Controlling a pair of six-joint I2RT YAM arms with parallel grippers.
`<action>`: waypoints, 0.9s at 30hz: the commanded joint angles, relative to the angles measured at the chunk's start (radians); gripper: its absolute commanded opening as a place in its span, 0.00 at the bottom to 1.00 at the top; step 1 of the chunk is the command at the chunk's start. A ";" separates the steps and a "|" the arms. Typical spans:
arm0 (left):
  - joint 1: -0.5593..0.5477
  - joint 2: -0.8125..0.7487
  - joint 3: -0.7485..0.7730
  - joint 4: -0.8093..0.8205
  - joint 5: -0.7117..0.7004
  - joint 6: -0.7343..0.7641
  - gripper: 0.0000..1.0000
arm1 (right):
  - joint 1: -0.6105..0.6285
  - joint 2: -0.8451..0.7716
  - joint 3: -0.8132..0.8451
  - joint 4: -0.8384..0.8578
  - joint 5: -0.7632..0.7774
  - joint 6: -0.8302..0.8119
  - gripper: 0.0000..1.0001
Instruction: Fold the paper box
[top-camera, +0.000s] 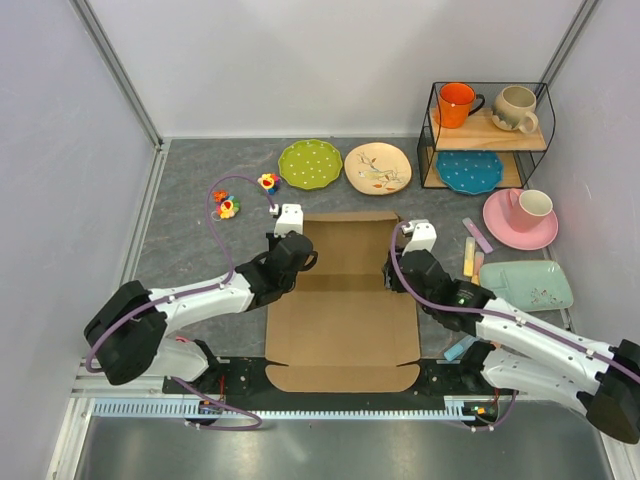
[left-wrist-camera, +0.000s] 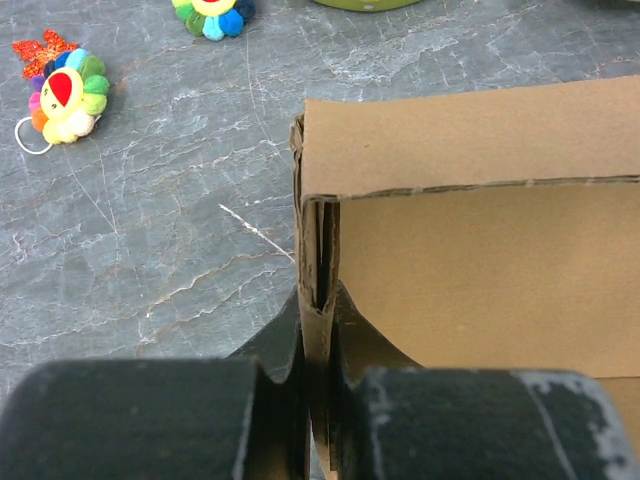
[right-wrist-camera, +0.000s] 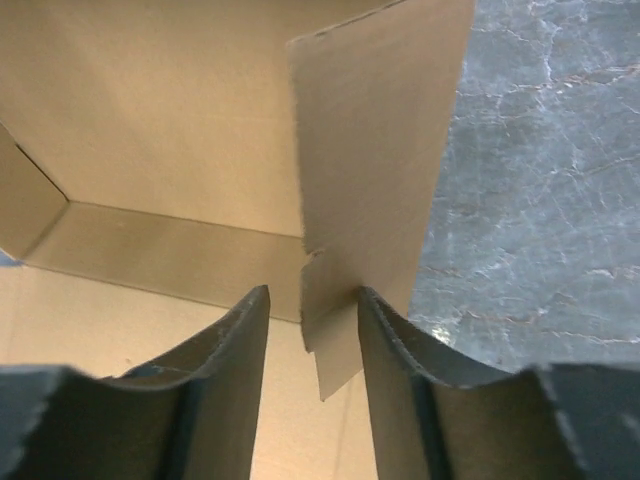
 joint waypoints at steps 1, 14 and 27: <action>-0.009 0.026 0.004 0.019 -0.007 0.019 0.02 | 0.007 -0.062 0.027 -0.083 0.037 -0.003 0.55; -0.009 0.037 -0.048 0.115 -0.022 0.031 0.02 | -0.035 -0.294 0.139 -0.253 0.454 0.129 0.61; -0.009 -0.011 -0.116 0.179 -0.022 0.043 0.02 | -0.409 -0.088 -0.084 0.070 -0.121 0.157 0.46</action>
